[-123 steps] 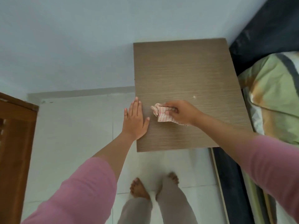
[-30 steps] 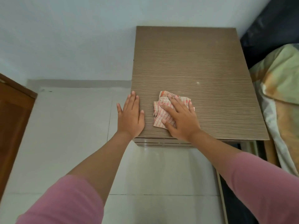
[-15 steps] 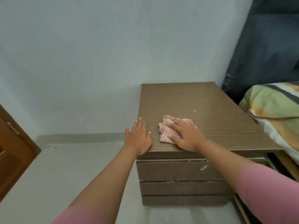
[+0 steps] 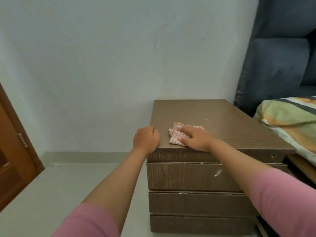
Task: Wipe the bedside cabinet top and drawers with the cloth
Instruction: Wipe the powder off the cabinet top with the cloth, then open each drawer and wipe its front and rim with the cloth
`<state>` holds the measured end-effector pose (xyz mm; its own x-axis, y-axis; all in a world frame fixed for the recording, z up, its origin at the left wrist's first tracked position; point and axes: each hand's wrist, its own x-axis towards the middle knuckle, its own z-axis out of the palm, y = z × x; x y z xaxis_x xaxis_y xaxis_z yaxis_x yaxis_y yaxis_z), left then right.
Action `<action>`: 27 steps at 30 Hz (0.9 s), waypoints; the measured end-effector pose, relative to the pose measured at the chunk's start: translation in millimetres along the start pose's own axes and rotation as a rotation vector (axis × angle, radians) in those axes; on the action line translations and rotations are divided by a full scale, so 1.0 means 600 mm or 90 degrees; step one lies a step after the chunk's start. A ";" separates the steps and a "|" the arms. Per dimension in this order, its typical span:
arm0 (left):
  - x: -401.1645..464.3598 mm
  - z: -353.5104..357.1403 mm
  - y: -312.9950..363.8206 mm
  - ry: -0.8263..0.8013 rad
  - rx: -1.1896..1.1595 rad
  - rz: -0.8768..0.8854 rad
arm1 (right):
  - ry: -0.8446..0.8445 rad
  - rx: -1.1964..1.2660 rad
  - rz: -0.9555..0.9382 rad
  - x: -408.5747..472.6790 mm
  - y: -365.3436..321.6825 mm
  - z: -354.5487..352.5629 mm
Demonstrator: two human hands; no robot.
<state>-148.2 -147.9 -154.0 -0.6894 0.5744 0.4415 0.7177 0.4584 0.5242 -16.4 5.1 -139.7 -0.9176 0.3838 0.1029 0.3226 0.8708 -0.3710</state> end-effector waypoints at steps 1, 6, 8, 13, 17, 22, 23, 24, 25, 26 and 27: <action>0.000 0.002 -0.001 0.005 -0.006 -0.006 | 0.005 0.004 -0.001 -0.005 -0.004 0.001; 0.001 0.006 -0.006 0.007 -0.010 -0.010 | 0.030 0.058 -0.007 -0.046 -0.032 0.004; -0.006 0.008 -0.008 -0.001 -0.052 -0.015 | 0.030 0.044 -0.042 -0.065 -0.042 0.009; -0.066 0.010 -0.031 -0.064 -0.135 0.017 | -0.046 0.073 -0.045 -0.066 -0.055 -0.031; -0.099 0.002 -0.053 -0.081 -0.021 -0.004 | 0.012 0.109 -0.046 -0.011 -0.066 -0.056; -0.093 0.006 -0.056 -0.099 0.030 -0.018 | 0.094 0.099 0.014 0.101 -0.050 0.003; -0.092 0.007 -0.057 -0.098 0.039 -0.019 | 0.067 0.077 0.041 0.117 -0.045 0.016; -0.091 0.007 -0.058 -0.096 0.051 -0.016 | 0.037 0.046 0.063 0.130 -0.043 0.025; -0.089 0.006 -0.059 -0.097 0.064 -0.011 | 0.016 0.012 0.073 0.142 -0.043 0.032; -0.088 0.006 -0.061 -0.098 0.076 -0.007 | 0.002 -0.014 0.077 0.152 -0.044 0.035; -0.087 0.007 -0.062 -0.098 0.083 -0.006 | -0.010 -0.031 0.073 0.163 -0.047 0.035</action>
<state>-138.5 -191.8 -199.7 -0.6794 0.6627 0.3150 0.7253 0.5416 0.4250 -120.0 11.6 -138.8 -0.8776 0.4770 0.0478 0.4360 0.8356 -0.3342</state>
